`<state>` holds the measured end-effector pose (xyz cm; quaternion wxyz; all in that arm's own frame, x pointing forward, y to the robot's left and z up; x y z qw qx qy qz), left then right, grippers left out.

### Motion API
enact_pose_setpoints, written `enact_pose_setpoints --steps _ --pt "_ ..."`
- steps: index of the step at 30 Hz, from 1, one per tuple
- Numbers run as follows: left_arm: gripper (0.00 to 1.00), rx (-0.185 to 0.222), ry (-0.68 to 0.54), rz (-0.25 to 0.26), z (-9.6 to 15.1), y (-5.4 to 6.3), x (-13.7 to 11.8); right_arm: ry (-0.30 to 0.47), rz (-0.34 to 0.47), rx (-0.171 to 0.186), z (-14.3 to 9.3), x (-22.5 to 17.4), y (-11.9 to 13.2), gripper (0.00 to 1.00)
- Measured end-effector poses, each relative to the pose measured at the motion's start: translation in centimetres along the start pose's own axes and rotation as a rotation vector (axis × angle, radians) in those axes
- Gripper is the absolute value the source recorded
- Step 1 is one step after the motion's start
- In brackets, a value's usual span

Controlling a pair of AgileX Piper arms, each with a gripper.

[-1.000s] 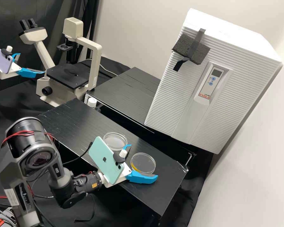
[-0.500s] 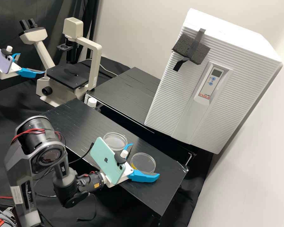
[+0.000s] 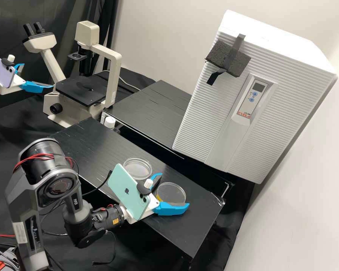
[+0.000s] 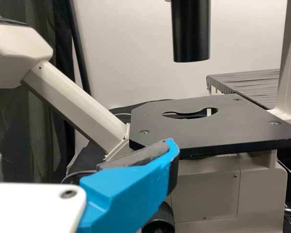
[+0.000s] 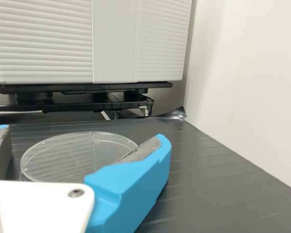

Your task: Close the petri dish lid.

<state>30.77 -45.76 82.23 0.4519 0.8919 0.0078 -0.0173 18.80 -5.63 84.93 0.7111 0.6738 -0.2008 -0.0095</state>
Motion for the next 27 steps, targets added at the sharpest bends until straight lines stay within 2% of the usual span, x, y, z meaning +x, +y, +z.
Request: enact_pose_setpoints --steps 22,25,27 --pt "1.0 0.0 0.0 0.0 0.0 0.0 0.0 0.018 0.0 -0.009 -0.1 -0.3 0.3 0.0" --pt "1.0 0.0 0.0 0.0 0.0 0.0 0.0 0.023 0.013 0.024 -0.2 -0.8 1.0 0.0" --pt "1.0 0.0 0.0 0.0 0.0 0.0 0.0 0.021 0.024 0.061 -0.3 -1.2 1.5 0.0"
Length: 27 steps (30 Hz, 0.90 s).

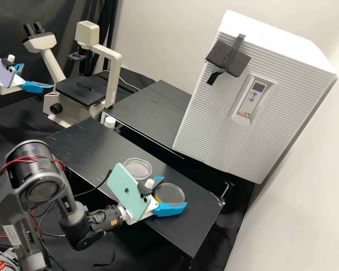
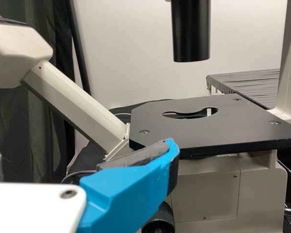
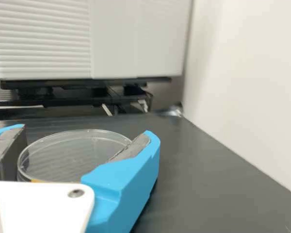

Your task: Close the petri dish lid.

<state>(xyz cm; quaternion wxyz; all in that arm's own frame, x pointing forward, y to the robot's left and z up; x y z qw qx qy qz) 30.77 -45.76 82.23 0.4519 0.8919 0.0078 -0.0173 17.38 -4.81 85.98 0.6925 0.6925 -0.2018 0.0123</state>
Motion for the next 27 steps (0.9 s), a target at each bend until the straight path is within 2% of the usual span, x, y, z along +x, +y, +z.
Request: enact_pose_setpoints --steps 3,6,8,12,16,20,23,27 --pt "1.0 0.0 0.0 0.0 0.0 0.0 0.0 0.027 0.043 0.069 -0.7 -0.7 1.0 0.0" --pt "1.0 0.0 0.0 0.0 0.0 0.0 0.0 0.09 0.072 0.105 -1.8 -1.2 1.5 0.0" --pt "1.0 0.0 0.0 0.0 0.0 0.0 0.0 0.155 0.058 0.123 -3.0 -1.5 1.4 0.0" --pt "1.0 0.0 0.0 0.0 0.0 0.0 0.0 0.252 -0.033 0.142 -5.1 -1.8 -0.4 0.0" --pt "1.0 0.0 0.0 0.0 0.0 0.0 0.0 0.311 -0.128 0.092 -6.6 -2.1 -2.6 0.0" --pt "1.0 0.0 0.0 0.0 0.0 0.0 0.0 0.329 -0.174 0.035 -7.8 -1.8 -4.3 0.0" --pt "1.0 0.0 0.0 0.0 0.0 0.0 0.0 0.333 -0.179 0.008 -8.2 -1.5 -4.7 0.0" --pt "1.0 0.0 0.0 0.0 0.0 0.0 0.0 0.32 -0.163 -0.003 -8.5 -1.1 -4.8 0.0"
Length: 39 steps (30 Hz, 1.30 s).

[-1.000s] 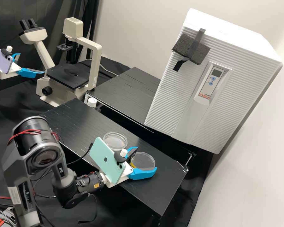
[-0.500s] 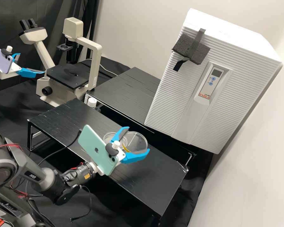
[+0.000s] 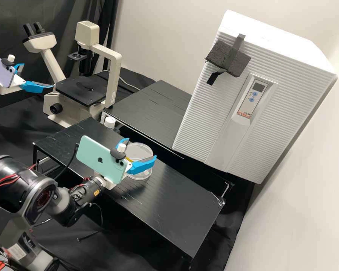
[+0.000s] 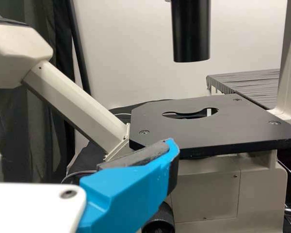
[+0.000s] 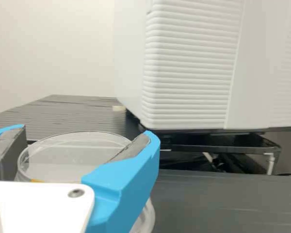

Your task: Close the petri dish lid.

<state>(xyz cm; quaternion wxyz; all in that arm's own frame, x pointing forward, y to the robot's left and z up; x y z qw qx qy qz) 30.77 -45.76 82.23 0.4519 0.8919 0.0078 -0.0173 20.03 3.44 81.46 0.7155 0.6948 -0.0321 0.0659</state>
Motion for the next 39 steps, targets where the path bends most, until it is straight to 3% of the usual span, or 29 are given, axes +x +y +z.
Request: enact_pose_setpoints --steps 4,13,31,39 --pt "1.0 0.0 0.0 0.0 0.0 0.0 0.0 -0.026 0.011 0.006 0.1 0.3 -0.2 0.0" --pt "1.0 0.0 0.0 0.0 0.0 0.0 0.0 -0.067 -0.024 -0.074 0.4 1.3 -1.4 0.0" --pt "1.0 0.0 0.0 0.0 0.0 0.0 0.0 -0.117 0.009 -0.083 1.6 1.4 -1.0 0.0" --pt "1.0 0.0 0.0 0.0 0.0 0.0 0.0 -0.139 -0.015 -0.088 2.5 0.7 -1.1 0.0"
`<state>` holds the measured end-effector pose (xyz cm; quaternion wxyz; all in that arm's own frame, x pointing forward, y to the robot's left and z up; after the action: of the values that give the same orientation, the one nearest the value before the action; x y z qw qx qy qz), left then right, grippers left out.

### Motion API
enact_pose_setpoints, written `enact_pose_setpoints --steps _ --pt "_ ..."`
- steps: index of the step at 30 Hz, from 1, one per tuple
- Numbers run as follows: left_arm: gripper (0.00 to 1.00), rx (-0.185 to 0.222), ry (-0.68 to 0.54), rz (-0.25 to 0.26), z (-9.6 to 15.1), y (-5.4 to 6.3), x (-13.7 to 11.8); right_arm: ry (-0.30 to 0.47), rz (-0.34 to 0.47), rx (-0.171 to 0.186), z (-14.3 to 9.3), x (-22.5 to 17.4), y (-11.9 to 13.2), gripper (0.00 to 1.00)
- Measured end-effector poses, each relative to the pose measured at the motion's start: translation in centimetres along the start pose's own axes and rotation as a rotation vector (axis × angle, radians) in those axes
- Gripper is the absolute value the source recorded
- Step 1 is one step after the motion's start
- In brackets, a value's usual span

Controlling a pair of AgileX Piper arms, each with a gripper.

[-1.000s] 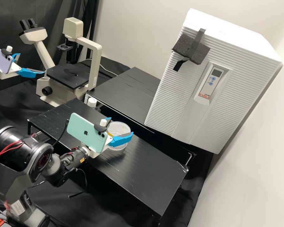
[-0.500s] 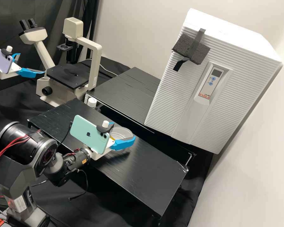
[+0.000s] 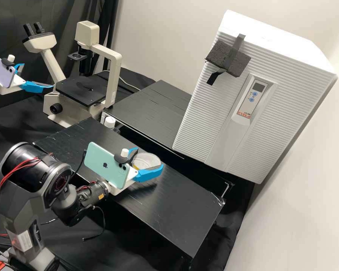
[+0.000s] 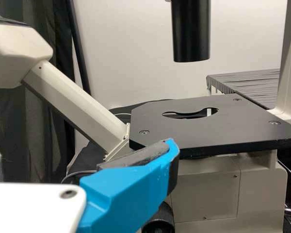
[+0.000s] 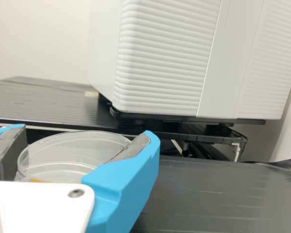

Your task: Close the petri dish lid.

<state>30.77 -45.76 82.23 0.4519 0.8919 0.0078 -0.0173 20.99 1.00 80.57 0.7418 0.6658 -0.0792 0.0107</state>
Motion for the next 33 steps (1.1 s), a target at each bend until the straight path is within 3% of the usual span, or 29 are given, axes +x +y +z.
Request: enact_pose_setpoints --steps 5,16,24,33 --pt "1.0 0.0 0.0 0.0 0.0 0.0 0.0 0.005 0.029 0.028 0.3 -0.6 0.7 0.0" --pt "1.0 0.0 0.0 0.0 0.0 0.0 0.0 0.032 0.029 0.052 0.1 -1.2 1.2 0.0" --pt "1.0 0.0 0.0 0.0 0.0 0.0 0.0 0.074 0.005 0.044 -0.5 -1.2 1.0 0.0" --pt "1.0 0.0 0.0 0.0 0.0 0.0 0.0 0.056 -0.018 0.035 -0.2 -0.6 0.4 0.0"
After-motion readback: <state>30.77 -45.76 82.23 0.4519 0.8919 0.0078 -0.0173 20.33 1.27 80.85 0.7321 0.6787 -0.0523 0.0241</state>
